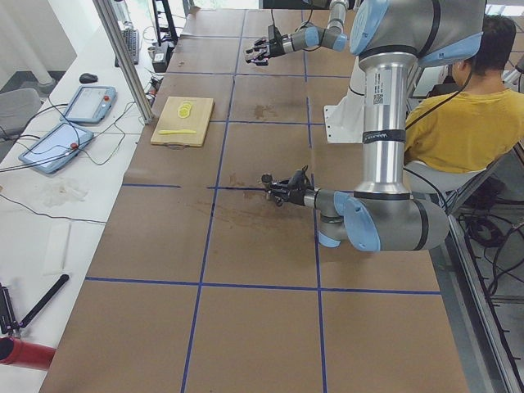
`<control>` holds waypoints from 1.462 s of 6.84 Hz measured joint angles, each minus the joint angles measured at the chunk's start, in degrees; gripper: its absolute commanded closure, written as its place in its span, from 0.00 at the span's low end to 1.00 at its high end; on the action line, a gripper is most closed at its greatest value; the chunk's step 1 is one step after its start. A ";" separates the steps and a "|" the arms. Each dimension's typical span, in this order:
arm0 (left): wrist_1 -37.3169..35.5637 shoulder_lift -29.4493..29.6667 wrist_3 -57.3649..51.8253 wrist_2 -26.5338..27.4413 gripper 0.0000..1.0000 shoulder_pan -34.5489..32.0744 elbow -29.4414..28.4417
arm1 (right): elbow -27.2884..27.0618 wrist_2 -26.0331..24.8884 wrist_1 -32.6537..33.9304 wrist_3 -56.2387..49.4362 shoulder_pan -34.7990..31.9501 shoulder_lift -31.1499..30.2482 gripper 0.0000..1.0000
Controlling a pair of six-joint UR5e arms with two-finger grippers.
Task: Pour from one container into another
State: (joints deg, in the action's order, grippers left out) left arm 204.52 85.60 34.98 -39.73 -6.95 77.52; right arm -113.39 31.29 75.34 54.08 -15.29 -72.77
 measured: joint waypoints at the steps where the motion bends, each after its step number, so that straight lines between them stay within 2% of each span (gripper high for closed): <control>1: 0.00 0.00 0.00 0.00 0.93 0.00 0.00 | 0.00 0.00 0.04 0.00 0.00 0.00 1.00; 4: 0.00 0.00 -0.02 0.01 0.87 0.00 -0.08 | 0.01 0.00 0.07 -0.02 0.00 0.00 1.00; 6: 0.01 0.00 -0.02 0.02 0.79 0.24 -0.09 | 0.01 0.00 0.07 0.03 0.00 0.00 1.00; 10: 0.01 0.00 -0.02 0.08 0.75 0.69 -0.09 | 0.07 0.00 0.05 0.00 0.00 0.00 1.00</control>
State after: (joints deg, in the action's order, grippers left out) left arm 204.53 85.60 34.96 -39.66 -6.26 77.43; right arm -113.32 31.29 75.39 54.08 -15.29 -72.77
